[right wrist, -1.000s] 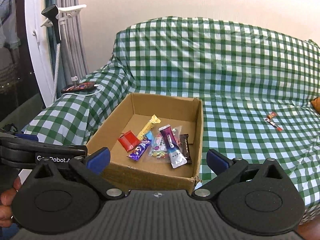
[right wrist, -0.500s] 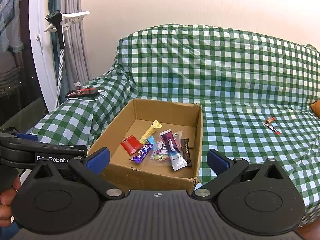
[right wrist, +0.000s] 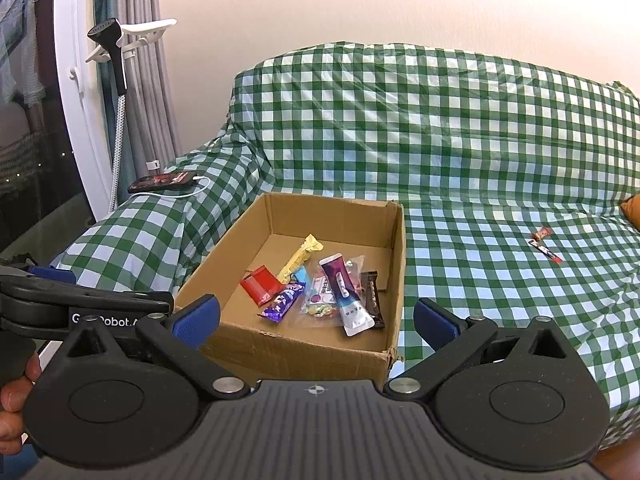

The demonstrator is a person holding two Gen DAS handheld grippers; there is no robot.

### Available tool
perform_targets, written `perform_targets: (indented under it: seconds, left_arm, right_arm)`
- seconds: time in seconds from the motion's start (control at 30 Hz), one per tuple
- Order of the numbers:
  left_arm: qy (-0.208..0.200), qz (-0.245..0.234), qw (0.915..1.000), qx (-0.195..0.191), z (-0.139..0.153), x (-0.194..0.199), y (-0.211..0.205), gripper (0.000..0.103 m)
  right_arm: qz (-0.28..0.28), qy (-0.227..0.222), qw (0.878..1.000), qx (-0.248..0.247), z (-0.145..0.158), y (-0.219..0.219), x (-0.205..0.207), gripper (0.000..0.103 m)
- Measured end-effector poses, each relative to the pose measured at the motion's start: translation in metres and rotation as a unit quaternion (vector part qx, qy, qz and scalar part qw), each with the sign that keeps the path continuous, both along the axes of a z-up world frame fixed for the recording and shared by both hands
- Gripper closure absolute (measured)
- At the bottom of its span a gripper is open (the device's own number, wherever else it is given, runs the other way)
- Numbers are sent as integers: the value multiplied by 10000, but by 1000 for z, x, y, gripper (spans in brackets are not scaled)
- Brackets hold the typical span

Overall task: Organize snacks
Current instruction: 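Lift both tools away from the box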

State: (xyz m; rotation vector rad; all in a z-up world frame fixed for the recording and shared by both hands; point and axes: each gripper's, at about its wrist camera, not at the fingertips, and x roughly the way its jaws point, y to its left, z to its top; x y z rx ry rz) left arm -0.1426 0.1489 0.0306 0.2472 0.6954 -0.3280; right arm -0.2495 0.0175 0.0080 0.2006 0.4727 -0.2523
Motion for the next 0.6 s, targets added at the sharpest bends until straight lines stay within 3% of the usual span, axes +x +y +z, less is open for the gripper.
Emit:
perform_targets:
  seconds: [0.6]
  left_arm:
    - [172, -59, 9997, 189, -12, 11, -12, 0]
  right_arm:
    - [-29, 183, 9997, 175, -10, -10, 11, 0]
